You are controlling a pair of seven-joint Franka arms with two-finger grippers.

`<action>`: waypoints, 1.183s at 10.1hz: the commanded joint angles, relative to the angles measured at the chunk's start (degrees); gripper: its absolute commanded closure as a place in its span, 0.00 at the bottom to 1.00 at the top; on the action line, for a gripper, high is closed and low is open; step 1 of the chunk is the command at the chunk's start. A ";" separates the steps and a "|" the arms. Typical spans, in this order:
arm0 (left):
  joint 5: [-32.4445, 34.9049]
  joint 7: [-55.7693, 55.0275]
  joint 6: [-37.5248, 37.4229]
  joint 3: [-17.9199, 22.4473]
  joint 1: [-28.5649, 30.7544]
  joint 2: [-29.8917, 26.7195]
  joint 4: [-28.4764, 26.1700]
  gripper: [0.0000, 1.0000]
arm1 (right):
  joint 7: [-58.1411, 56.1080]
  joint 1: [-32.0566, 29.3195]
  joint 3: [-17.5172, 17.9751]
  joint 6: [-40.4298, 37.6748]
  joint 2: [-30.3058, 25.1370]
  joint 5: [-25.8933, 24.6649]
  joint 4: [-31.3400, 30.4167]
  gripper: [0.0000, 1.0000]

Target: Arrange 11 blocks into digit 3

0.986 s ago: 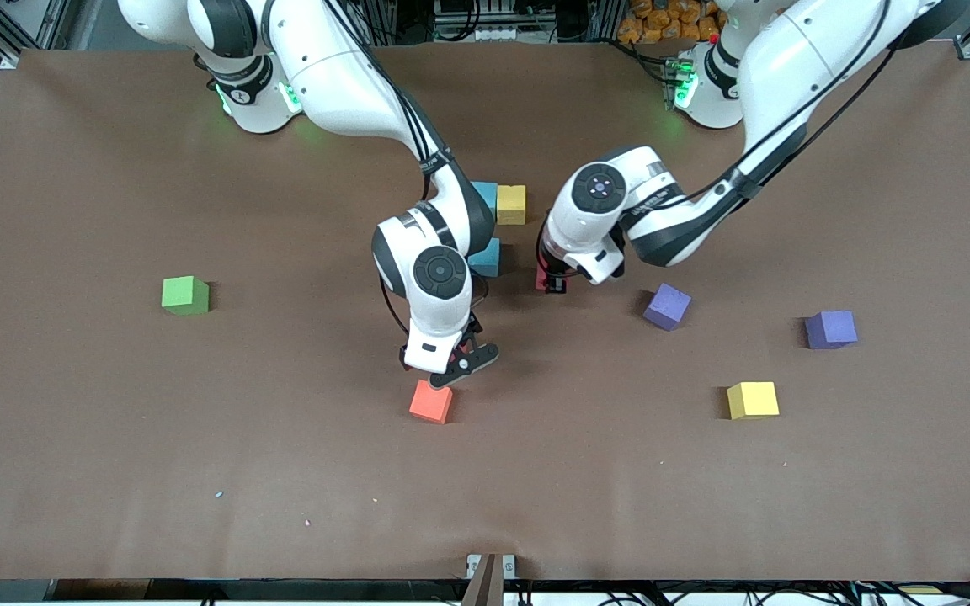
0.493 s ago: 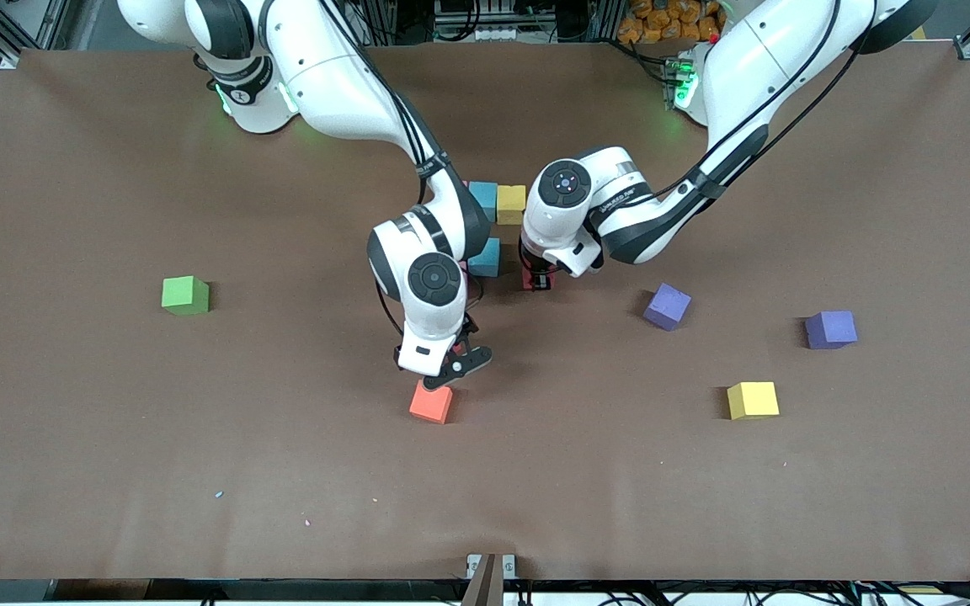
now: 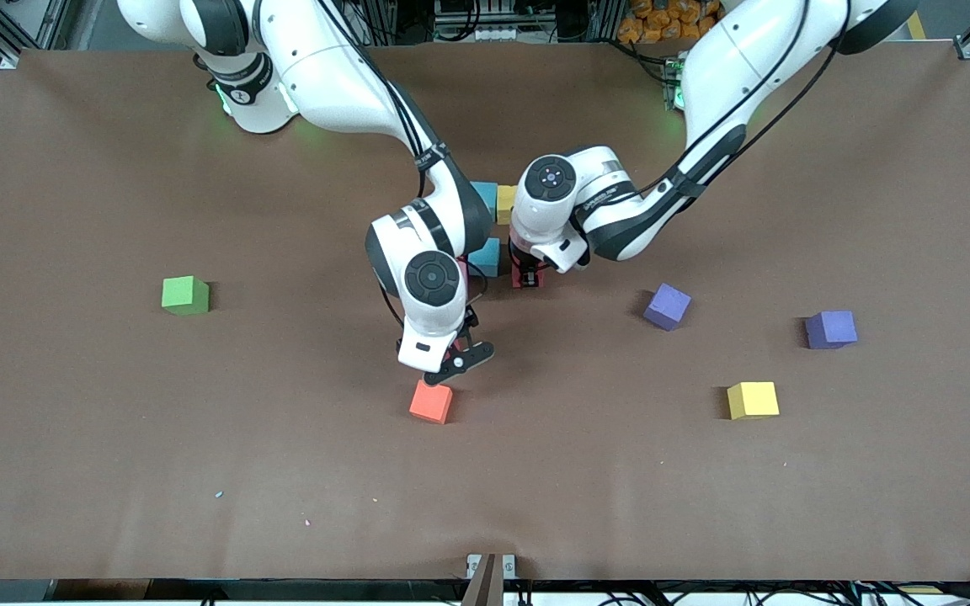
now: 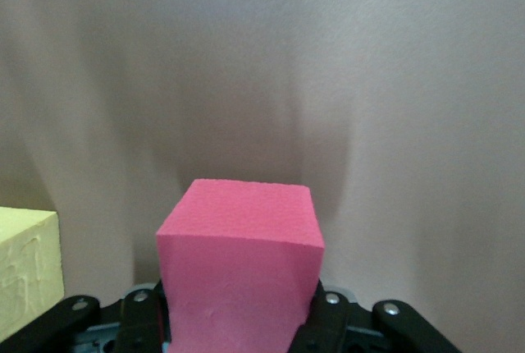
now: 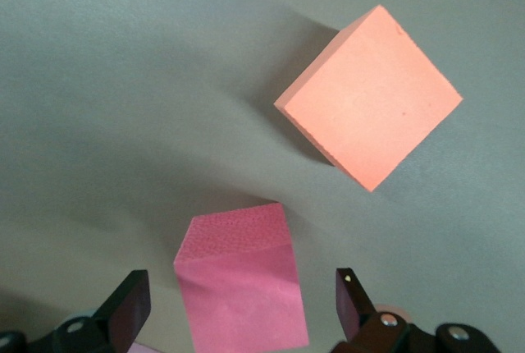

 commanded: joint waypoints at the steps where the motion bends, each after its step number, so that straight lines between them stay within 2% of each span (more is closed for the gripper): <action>1: 0.42 -8.81 0.58 1.30 -1.95 -0.43 0.38 0.97 | -0.91 -0.57 0.95 -0.88 -1.07 0.82 -0.57 0.00; 12: 1.74 -8.99 3.04 1.39 -4.05 0.27 0.20 0.97 | -3.72 -0.13 1.22 0.88 1.57 0.47 -1.28 0.00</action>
